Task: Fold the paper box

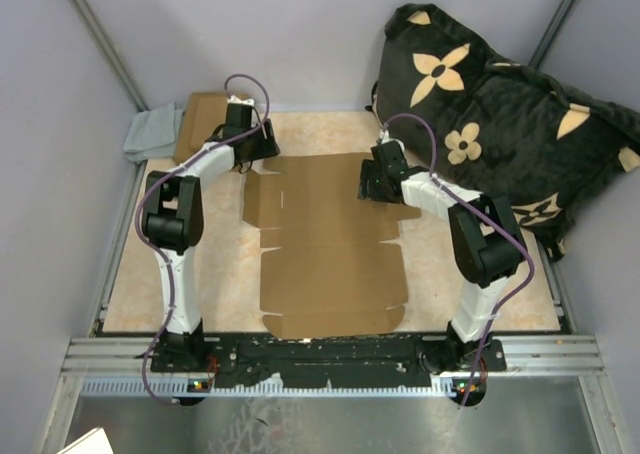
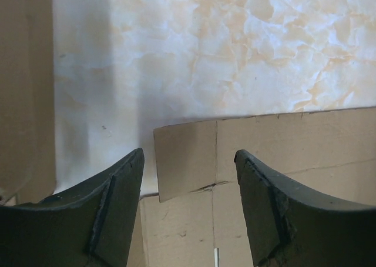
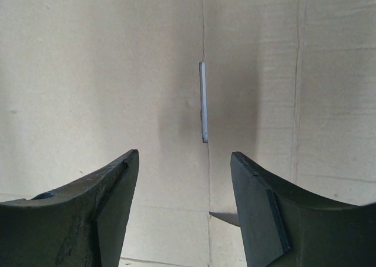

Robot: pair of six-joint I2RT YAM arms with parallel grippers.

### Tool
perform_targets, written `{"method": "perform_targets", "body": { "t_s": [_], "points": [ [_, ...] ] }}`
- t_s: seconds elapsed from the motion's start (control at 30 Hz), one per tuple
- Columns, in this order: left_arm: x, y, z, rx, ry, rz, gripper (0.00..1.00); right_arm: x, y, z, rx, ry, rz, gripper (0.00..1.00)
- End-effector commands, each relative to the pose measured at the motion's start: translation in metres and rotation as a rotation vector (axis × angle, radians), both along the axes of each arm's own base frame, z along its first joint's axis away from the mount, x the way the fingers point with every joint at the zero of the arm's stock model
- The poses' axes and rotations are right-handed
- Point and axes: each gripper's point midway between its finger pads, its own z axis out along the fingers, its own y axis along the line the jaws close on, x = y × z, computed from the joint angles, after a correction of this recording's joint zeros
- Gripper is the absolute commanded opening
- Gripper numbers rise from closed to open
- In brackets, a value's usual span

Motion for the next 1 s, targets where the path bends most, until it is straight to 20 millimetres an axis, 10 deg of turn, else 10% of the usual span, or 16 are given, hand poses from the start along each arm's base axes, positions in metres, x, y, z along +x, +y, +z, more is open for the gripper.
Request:
{"method": "perform_targets", "body": {
  "t_s": [0.0, 0.33, 0.67, 0.97],
  "points": [
    [-0.003, -0.006, -0.013, 0.022, 0.041, -0.020, 0.70, 0.006, 0.007, 0.034, 0.059, -0.085, 0.002, 0.64],
    [-0.015, -0.009, -0.029, 0.022, 0.087, -0.029, 0.68, -0.002, 0.008, 0.028, 0.071, -0.069, 0.018, 0.64],
    [-0.024, -0.030, -0.028, -0.084, 0.101, -0.097, 0.46, -0.008, 0.006, 0.029, 0.074, -0.066, 0.017, 0.64],
    [-0.038, -0.035, -0.024, -0.114, 0.127, -0.130, 0.00, -0.015, 0.007, 0.031, 0.093, -0.054, 0.019, 0.64]
  ]
}}
